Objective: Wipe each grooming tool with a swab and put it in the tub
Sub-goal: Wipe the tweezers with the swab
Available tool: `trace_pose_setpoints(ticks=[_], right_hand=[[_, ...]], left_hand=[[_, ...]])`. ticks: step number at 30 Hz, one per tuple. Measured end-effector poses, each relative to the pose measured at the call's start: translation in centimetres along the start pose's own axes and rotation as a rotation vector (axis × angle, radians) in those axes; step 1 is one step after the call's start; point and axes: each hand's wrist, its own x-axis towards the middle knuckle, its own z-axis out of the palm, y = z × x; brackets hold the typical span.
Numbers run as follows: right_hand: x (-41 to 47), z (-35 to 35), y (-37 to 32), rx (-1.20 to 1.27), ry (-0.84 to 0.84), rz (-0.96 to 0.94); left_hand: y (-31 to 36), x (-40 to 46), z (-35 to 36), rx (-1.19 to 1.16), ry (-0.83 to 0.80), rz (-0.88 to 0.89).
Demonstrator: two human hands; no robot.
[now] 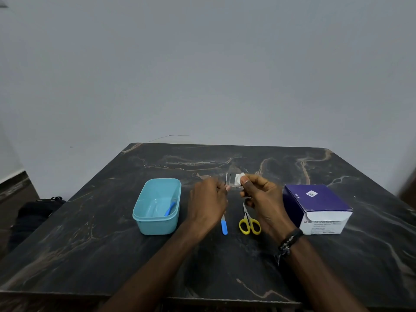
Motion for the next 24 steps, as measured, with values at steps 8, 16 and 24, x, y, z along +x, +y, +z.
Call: trace_pose_setpoints(ticks=[8,16,24], right_hand=[[0.1,-0.2,0.4,-0.040,0.023,-0.008],[0.2,0.0,0.6,-0.061,0.005,0.026],[0.3,0.0,0.7,-0.094,0.007,0.025]], left_hand=[[-1.5,-0.9,1.6,-0.542,0.008,0.016],[-2.0,-1.4,2.0,-0.518,0.007,0.035],[-2.0,-1.7,2.0,-0.453,0.002,0.048]])
